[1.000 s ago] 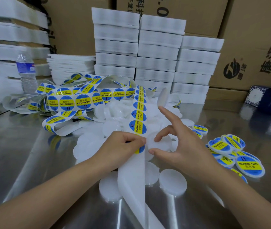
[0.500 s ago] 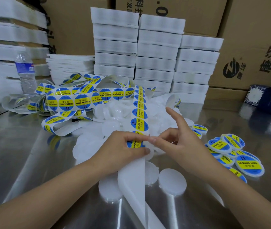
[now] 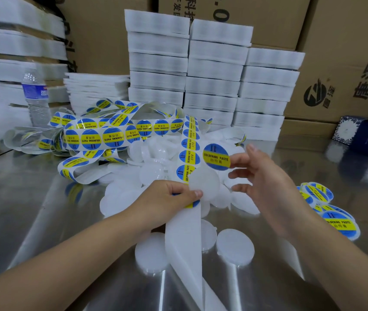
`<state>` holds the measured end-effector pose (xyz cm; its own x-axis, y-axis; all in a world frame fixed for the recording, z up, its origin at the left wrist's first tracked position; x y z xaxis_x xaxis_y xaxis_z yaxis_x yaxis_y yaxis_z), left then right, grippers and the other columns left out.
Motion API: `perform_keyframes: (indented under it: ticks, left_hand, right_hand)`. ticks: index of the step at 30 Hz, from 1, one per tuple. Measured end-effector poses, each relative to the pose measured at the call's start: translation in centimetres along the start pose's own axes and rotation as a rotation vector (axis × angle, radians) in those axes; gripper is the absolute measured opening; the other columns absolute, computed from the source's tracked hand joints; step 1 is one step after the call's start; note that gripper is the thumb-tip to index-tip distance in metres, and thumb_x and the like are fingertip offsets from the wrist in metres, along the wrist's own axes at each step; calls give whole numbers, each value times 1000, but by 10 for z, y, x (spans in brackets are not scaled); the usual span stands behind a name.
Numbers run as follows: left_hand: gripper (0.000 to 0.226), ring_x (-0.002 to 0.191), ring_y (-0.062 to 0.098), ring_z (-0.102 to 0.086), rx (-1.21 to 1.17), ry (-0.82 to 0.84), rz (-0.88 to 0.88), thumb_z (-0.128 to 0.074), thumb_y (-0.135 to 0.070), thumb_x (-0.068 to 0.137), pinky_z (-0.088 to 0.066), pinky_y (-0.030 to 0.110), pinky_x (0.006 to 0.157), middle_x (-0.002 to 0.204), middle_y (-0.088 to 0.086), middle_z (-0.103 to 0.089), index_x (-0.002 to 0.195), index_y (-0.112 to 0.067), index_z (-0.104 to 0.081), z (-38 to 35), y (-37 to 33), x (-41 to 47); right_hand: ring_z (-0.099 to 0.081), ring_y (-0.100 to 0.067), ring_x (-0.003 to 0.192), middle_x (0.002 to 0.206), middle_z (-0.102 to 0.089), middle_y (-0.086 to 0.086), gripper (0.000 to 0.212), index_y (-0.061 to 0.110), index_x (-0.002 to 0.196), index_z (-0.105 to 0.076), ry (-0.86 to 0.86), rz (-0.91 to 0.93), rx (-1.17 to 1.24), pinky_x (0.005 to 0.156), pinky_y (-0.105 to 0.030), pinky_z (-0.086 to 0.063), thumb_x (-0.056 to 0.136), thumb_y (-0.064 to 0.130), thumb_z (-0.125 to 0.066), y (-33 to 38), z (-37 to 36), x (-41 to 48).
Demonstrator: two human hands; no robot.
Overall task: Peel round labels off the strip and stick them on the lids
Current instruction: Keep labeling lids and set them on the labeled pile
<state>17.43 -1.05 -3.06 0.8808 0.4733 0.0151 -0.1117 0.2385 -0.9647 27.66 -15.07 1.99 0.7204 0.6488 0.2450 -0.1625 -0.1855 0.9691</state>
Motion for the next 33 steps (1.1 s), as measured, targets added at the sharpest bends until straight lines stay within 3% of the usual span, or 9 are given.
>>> perform_keyframes:
  ticks: [3, 6, 12, 19, 25, 33]
  left_hand:
    - [29, 65, 12, -61, -53, 31, 40, -67, -37, 83, -47, 22, 63, 78, 2, -70, 83, -9, -73, -1, 2, 0]
    - [31, 58, 10, -59, -86, 52, 71, -67, -37, 83, -45, 16, 52, 73, 0, -68, 84, -7, -72, -2, 2, -2]
    - [29, 56, 10, -56, -118, 71, 77, -67, -39, 83, -42, 17, 47, 74, 0, -67, 88, -11, -74, -4, 1, -4]
    - [24, 56, 9, -55, -118, 71, 65, -67, -38, 83, -41, 16, 48, 73, -1, -67, 83, -16, -76, -4, 0, -4]
    - [21, 54, 7, -53, -104, 77, 52, -66, -39, 84, -39, 16, 47, 68, -5, -65, 80, -22, -77, -4, -1, -5]
    - [19, 59, 12, -53, -111, 73, 60, -68, -40, 81, -40, 19, 50, 72, -1, -66, 78, -24, -77, -4, 0, -4]
  right_hand:
    - [-56, -11, 60, 67, -65, -1, 41, 19, 66, -70, 74, -64, 51, 62, -28, -42, 62, 57, -53, -3, -4, 0]
    - [-56, -13, 55, 63, -64, -1, 42, 19, 60, -69, 62, -114, 5, 59, -28, -40, 63, 57, -53, -9, -3, 2]
    - [-55, -14, 49, 60, -64, -2, 46, 15, 64, -66, 12, -201, -52, 53, -27, -40, 91, 47, -46, -16, -2, 5]
    - [-55, -13, 48, 61, -65, -1, 52, 18, 57, -68, 39, -236, -79, 50, -24, -40, 93, 46, -43, -18, -3, 6]
    - [-55, -13, 50, 63, -66, -1, 46, 14, 70, -66, 41, -239, -109, 54, -26, -40, 93, 47, -43, -19, -3, 5]
    - [-56, -15, 52, 64, -67, -1, 46, 16, 67, -67, 6, -233, -150, 55, -27, -39, 94, 45, -44, -18, -2, 4]
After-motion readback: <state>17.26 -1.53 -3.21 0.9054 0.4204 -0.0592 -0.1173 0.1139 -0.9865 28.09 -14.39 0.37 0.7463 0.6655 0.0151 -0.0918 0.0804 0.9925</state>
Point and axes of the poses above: each hand's wrist, its own x-axis towards the middle knuckle, its own z-axis out of the back of the hand, y = z × x, the point moved 5 cm from there along x, towards the middle knuckle
